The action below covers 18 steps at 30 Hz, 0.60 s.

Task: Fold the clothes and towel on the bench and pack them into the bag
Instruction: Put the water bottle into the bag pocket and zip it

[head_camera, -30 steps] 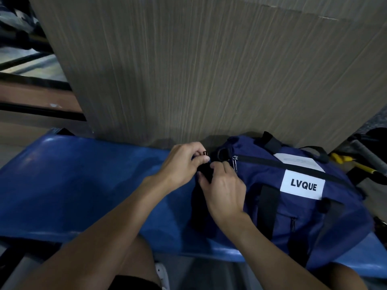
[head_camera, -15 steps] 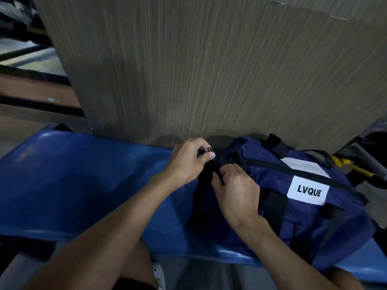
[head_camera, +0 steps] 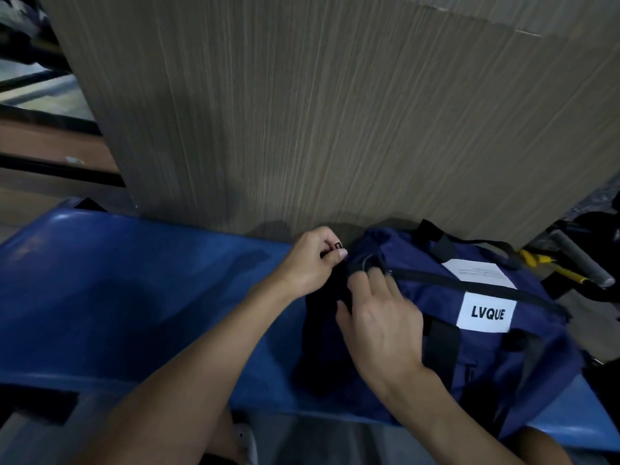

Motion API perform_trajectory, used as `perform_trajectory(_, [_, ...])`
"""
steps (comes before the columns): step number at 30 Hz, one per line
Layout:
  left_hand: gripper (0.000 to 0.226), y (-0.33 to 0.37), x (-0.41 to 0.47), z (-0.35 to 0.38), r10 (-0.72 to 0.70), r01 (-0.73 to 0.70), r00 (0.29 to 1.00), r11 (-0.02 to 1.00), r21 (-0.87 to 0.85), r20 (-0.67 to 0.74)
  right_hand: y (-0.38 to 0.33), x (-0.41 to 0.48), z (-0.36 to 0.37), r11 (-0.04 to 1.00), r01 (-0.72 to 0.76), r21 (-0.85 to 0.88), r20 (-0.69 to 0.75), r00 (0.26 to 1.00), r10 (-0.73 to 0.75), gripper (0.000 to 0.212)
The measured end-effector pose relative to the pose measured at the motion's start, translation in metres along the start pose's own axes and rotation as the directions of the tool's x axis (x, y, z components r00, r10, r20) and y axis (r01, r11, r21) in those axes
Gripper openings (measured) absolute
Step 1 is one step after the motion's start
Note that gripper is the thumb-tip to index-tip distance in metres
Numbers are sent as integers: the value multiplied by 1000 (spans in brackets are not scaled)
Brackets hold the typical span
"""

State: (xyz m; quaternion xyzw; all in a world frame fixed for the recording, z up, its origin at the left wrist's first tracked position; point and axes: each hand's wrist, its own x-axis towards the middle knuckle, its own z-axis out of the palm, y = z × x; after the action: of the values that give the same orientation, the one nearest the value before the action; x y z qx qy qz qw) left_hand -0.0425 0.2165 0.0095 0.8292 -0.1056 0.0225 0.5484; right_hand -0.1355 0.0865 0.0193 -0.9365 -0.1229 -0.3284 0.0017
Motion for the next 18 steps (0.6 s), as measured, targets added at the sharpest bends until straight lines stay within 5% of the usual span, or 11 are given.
perform_trajectory(3, [20, 7, 1, -4, 15, -13, 998, 999, -40, 54, -8, 24, 3, 995, 53, -88, -6, 999, -53, 26])
perform_trajectory(9, [14, 11, -3, -8, 34, -33, 999, 999, -25, 23, 13, 34, 19, 973, -120, -198, 210, 964, 162, 37])
perform_trajectory(18, [11, 12, -10, -1, 43, -39, 997, 996, 81, -57, 20, 23, 7, 994, -75, -77, 116, 990, 84, 22])
